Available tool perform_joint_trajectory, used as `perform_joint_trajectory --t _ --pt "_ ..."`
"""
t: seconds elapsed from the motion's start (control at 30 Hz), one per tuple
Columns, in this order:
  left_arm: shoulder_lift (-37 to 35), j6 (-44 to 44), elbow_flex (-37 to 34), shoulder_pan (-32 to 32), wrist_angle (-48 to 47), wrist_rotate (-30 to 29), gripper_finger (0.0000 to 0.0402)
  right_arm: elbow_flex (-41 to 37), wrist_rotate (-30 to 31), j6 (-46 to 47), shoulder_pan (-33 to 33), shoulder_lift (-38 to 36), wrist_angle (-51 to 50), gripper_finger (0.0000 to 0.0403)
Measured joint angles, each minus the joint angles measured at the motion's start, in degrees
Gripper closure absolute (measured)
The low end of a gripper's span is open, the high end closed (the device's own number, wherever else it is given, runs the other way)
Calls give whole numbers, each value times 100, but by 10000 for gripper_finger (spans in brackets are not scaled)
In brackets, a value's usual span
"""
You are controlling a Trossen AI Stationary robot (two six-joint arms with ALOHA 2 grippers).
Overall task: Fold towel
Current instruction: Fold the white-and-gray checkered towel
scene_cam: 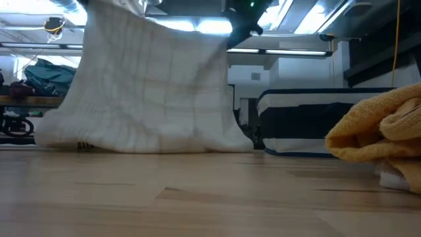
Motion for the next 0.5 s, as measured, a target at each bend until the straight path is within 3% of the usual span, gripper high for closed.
perform_joint_trajectory --t 0.1,0.3,0.5 --pt "-18 220 -274 258 0 -124 401 -2 -11 -2 -230 163 258 403" --pt "-9 256 -743 764 5 -1005 401 -2 -307 -3 -564 463 800 403" --pt "-14 255 -1163 1258 73 -1360 401 -2 -368 -39 -777 659 1463 403"
